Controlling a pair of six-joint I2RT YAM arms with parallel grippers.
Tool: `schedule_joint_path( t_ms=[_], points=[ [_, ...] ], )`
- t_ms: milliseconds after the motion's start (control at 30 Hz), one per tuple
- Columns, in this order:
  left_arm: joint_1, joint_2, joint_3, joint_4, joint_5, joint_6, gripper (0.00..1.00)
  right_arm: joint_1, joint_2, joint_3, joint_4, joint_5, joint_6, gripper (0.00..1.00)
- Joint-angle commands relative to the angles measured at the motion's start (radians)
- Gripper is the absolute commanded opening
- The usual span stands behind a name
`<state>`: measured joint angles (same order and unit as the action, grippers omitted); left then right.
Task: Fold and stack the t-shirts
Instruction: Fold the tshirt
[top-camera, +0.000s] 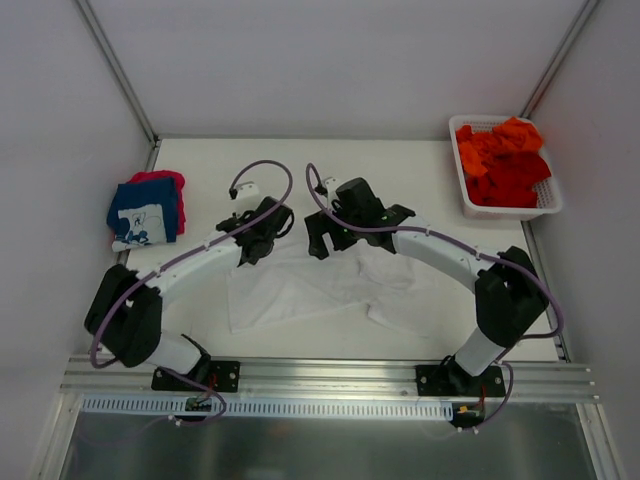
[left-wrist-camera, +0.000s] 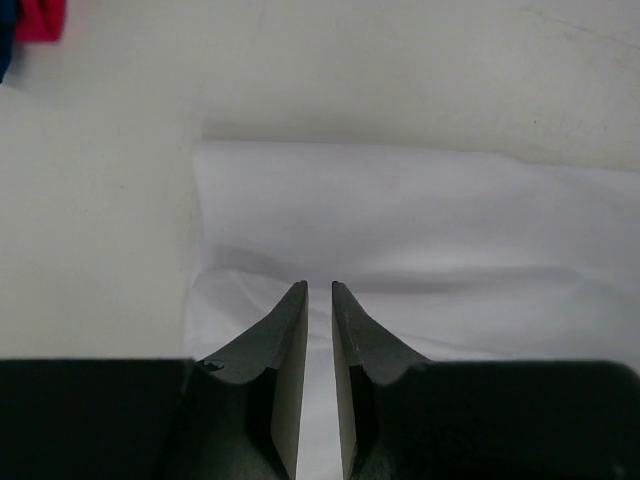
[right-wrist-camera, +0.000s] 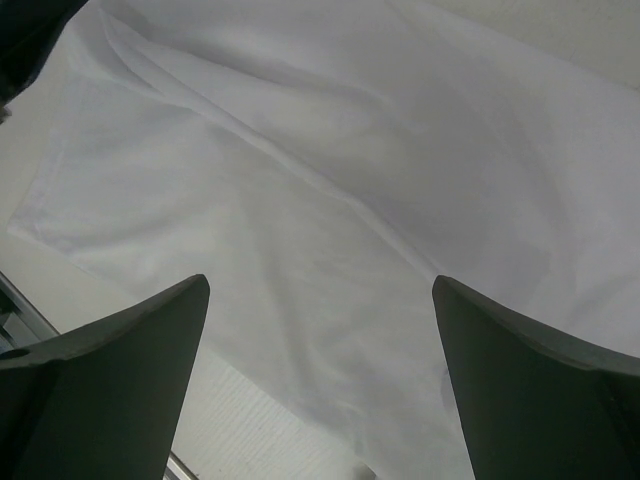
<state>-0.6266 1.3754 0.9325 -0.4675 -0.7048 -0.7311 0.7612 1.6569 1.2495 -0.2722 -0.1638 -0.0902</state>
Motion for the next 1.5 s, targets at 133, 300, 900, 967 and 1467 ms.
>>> schedule_joint_path(
  t_ms=[133, 300, 900, 967, 1467],
  points=[
    [0.06, 0.278, 0.14, 0.081, 0.065, 0.072, 0.16, -0.003, -0.161, -0.123, 0.048, 0.021, 0.006, 1.0],
    [0.119, 0.355, 0.123, 0.104, 0.123, 0.067, 0.15, -0.017, -0.258, -0.209, 0.048, 0.037, -0.003, 1.0],
    [0.025, 0.07, -0.153, 0.098, 0.202, -0.04, 0.12, -0.057, -0.215, -0.176, 0.054, 0.015, 0.01, 0.99],
    [0.008, 0.022, -0.17, 0.087, 0.206, -0.045, 0.12, -0.057, -0.206, -0.171, 0.053, 0.014, 0.015, 0.99],
    [-0.116, -0.085, -0.279, 0.035, 0.206, -0.177, 0.1, -0.063, -0.146, -0.17, 0.077, 0.015, 0.035, 1.0]
  ],
)
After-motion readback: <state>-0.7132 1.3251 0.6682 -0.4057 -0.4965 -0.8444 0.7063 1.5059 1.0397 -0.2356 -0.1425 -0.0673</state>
